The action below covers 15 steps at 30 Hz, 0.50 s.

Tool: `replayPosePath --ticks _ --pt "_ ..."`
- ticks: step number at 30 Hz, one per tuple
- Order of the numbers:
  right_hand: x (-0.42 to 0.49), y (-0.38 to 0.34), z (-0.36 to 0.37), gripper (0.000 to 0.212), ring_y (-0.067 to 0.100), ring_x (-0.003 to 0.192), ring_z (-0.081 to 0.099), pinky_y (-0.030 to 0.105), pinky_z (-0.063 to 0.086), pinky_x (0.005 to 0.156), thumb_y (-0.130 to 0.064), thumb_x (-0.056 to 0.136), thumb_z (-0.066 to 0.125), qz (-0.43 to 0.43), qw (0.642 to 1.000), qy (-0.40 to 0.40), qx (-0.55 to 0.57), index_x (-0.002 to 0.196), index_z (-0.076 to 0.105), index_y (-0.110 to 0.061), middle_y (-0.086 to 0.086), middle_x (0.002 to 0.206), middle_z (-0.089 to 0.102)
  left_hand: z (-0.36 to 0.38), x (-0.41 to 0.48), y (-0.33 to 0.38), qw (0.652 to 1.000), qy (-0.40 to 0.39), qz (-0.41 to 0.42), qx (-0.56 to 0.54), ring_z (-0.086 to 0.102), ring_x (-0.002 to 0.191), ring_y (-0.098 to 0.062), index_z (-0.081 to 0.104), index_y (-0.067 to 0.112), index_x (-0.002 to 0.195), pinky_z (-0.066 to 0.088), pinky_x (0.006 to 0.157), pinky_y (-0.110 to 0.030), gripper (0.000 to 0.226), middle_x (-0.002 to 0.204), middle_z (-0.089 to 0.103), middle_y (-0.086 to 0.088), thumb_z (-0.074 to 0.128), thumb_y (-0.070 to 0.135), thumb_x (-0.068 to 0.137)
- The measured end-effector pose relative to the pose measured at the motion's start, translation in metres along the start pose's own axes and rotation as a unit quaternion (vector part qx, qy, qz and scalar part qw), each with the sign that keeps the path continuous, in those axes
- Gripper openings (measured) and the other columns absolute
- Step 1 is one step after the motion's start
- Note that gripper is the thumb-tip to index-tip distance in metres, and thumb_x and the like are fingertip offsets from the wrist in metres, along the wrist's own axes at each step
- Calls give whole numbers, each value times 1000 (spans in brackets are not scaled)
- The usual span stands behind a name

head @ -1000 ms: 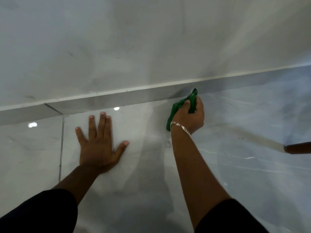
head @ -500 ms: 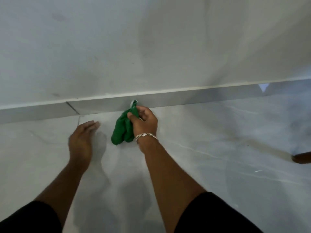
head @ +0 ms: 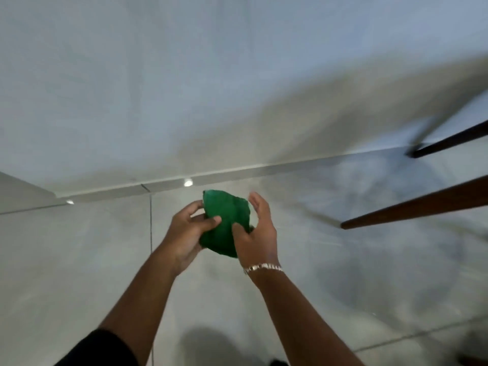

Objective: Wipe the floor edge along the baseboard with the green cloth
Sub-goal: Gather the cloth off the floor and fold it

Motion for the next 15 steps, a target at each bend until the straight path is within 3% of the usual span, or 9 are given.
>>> replayPosePath --ticks 2,4,8,11,15 --pt "-39 -40 -45 69 9 121 49 24 44 103 -6 83 68 81 995 23 49 142 36 -20 -3 135 51 37 -53 36 999 -34 -7 -18 74 98 -37 61 10 121 63 74 -44 40 108 75 -21 62 -9 86" --pt "-72 -91 -97 65 20 111 63 39 54 97 -5 79 74 152 981 25 116 137 45 -12 7 127 62 78 -108 77 997 -77 -14 -26 74 96 -36 59 10 120 63 75 -44 41 108 74 -24 59 -12 86" --pt "-127 -191 -206 42 17 82 74 26 61 68 4 68 80 142 981 57 117 104 69 -13 4 92 77 164 -198 139 990 -141 -29 5 75 94 -36 60 13 118 63 70 -42 43 104 76 -23 59 -15 85" --pt "-149 -239 -294 36 23 79 74 36 62 71 2 60 85 134 977 136 96 84 69 -18 5 84 77 250 -239 170 984 -164 -11 70 75 93 -36 61 17 117 62 72 -47 43 100 78 -19 61 -13 86" --pt "-139 -258 -411 31 26 74 74 44 62 78 0 58 87 137 965 216 63 80 72 -16 8 79 77 374 -255 179 975 -150 41 158 75 92 -36 62 24 111 59 85 -56 40 99 78 -17 67 -6 85"
Point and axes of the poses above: each hand's wrist, its own x-axis towards the middle knuckle, its own z-axis out of the palm, y = z × x, the point moved 3 cm from there along x, towards the middle knuckle
